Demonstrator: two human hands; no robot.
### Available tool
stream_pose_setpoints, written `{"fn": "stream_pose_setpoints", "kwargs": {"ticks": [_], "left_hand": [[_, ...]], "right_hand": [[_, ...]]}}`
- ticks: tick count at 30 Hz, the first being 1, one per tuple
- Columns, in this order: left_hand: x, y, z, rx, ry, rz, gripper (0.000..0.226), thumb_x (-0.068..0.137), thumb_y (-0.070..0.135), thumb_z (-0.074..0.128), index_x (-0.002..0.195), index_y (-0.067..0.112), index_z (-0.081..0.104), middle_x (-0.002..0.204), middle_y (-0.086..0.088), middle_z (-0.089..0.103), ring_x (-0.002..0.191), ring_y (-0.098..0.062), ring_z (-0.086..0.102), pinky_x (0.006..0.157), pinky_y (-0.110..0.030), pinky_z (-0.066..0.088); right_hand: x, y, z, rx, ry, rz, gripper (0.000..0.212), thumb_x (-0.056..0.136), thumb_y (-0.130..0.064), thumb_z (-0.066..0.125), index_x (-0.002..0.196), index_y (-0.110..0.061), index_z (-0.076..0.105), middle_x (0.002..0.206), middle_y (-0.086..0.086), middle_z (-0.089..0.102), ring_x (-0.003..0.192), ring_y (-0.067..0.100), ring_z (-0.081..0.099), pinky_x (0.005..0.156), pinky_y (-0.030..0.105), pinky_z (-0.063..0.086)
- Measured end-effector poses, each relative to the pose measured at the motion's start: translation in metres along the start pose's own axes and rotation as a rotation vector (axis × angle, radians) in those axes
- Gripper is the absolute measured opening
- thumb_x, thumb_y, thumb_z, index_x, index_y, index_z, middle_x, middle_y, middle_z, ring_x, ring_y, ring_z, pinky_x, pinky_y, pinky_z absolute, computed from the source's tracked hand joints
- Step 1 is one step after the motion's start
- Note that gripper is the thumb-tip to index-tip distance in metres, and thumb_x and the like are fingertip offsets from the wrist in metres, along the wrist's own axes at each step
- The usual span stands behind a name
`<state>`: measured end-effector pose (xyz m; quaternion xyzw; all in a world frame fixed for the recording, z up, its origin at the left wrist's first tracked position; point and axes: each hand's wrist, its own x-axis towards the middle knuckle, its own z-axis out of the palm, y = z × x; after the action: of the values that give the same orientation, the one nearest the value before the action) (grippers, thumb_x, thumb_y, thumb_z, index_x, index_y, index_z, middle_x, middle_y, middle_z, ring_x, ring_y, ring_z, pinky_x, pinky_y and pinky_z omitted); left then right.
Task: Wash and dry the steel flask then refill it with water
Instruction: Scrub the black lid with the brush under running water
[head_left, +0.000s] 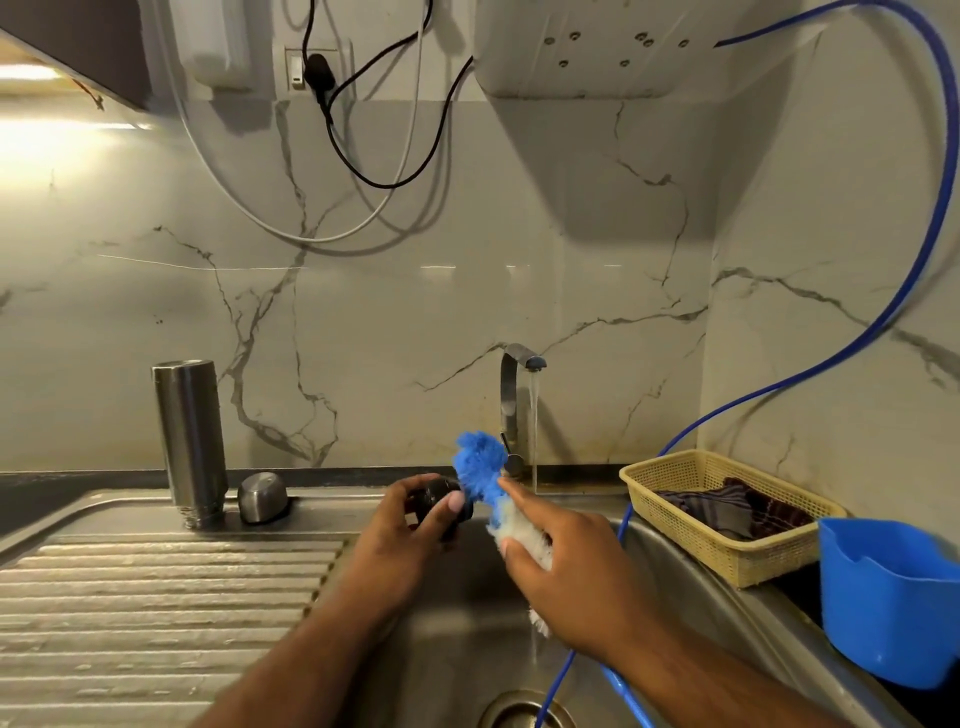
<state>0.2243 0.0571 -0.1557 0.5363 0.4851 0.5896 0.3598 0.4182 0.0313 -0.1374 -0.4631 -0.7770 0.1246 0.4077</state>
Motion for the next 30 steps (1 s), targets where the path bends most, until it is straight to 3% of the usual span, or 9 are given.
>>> {"fn": "stream_pose_setpoints", "kwargs": {"ticks": [2, 5, 10, 13, 15, 20, 23, 25, 30], "left_hand": [[0.002, 0.0, -0.005, 0.177, 0.062, 0.051, 0.053, 0.073, 0.051, 0.082, 0.119, 0.031, 0.064, 0.11, 0.004, 0.071, 0.093, -0.011, 0.072, 0.079, -0.027, 0.059], [0.004, -0.001, -0.014, 0.303, 0.073, 0.102, 0.057, 0.066, 0.047, 0.09, 0.116, 0.031, 0.067, 0.103, 0.009, 0.076, 0.095, -0.006, 0.072, 0.09, -0.035, 0.058], [0.003, 0.004, -0.014, 0.406, 0.09, 0.175, 0.059, 0.064, 0.03, 0.095, 0.114, 0.035, 0.065, 0.102, 0.015, 0.075, 0.095, 0.003, 0.069, 0.091, -0.027, 0.057], [0.004, 0.003, -0.017, 0.452, 0.1, 0.186, 0.06, 0.058, 0.038, 0.096, 0.112, 0.032, 0.07, 0.097, 0.016, 0.076, 0.091, 0.0, 0.07, 0.088, -0.033, 0.058], [0.003, 0.005, -0.017, 0.469, 0.124, 0.204, 0.059, 0.058, 0.039, 0.096, 0.112, 0.033, 0.072, 0.096, 0.018, 0.075, 0.091, 0.001, 0.069, 0.088, -0.031, 0.057], [0.005, 0.007, -0.026, 0.399, 0.138, 0.146, 0.041, 0.067, 0.021, 0.093, 0.103, 0.028, 0.074, 0.093, 0.012, 0.077, 0.09, -0.005, 0.072, 0.089, -0.036, 0.058], [0.005, 0.005, -0.027, 0.389, 0.129, 0.132, 0.051, 0.068, 0.022, 0.093, 0.114, 0.03, 0.072, 0.097, 0.011, 0.077, 0.089, -0.004, 0.073, 0.087, -0.036, 0.06], [0.006, 0.002, -0.027, 0.384, 0.124, 0.122, 0.045, 0.07, 0.017, 0.091, 0.109, 0.027, 0.072, 0.093, 0.008, 0.077, 0.086, -0.003, 0.072, 0.087, -0.035, 0.06], [0.008, 0.002, -0.022, 0.406, 0.107, 0.143, 0.043, 0.079, 0.021, 0.084, 0.116, 0.029, 0.063, 0.101, 0.008, 0.072, 0.093, -0.005, 0.067, 0.076, -0.017, 0.049]], "right_hand": [[-0.002, -0.003, -0.007, 0.014, 0.006, -0.027, 0.06, 0.098, -0.04, 0.059, 0.15, -0.056, 0.033, 0.119, -0.011, 0.067, 0.096, -0.002, 0.063, 0.072, -0.002, 0.041], [-0.004, -0.01, -0.011, 0.022, -0.068, -0.138, 0.059, 0.097, -0.042, 0.06, 0.146, -0.063, 0.035, 0.117, -0.014, 0.069, 0.102, 0.001, 0.063, 0.083, 0.007, 0.048], [0.0, -0.003, -0.01, -0.015, -0.109, -0.072, 0.061, 0.097, -0.044, 0.058, 0.148, -0.064, 0.03, 0.125, -0.014, 0.065, 0.105, -0.001, 0.06, 0.081, -0.001, 0.041], [0.001, -0.001, -0.009, -0.047, -0.166, -0.136, 0.062, 0.098, -0.046, 0.057, 0.145, -0.071, 0.024, 0.128, -0.011, 0.065, 0.107, 0.003, 0.061, 0.084, 0.008, 0.045], [0.004, 0.001, -0.009, -0.064, -0.131, -0.11, 0.063, 0.098, -0.046, 0.056, 0.145, -0.071, 0.022, 0.13, -0.01, 0.063, 0.108, 0.001, 0.059, 0.082, 0.005, 0.042], [0.001, -0.008, -0.012, -0.106, -0.24, -0.207, 0.061, 0.102, -0.041, 0.056, 0.146, -0.069, 0.024, 0.127, -0.021, 0.062, 0.099, -0.012, 0.056, 0.079, 0.001, 0.04], [0.003, -0.008, -0.016, -0.236, -0.183, -0.198, 0.062, 0.104, -0.046, 0.049, 0.144, -0.075, 0.01, 0.128, -0.019, 0.06, 0.104, -0.002, 0.054, 0.077, 0.008, 0.039], [0.002, -0.007, -0.013, -0.256, -0.217, -0.219, 0.063, 0.104, -0.046, 0.048, 0.142, -0.077, 0.008, 0.125, -0.019, 0.06, 0.105, -0.002, 0.053, 0.083, 0.012, 0.04], [0.008, 0.003, -0.014, -0.179, -0.137, -0.167, 0.062, 0.104, -0.04, 0.051, 0.143, -0.074, 0.017, 0.137, -0.015, 0.059, 0.113, 0.0, 0.054, 0.092, 0.016, 0.044]]}}
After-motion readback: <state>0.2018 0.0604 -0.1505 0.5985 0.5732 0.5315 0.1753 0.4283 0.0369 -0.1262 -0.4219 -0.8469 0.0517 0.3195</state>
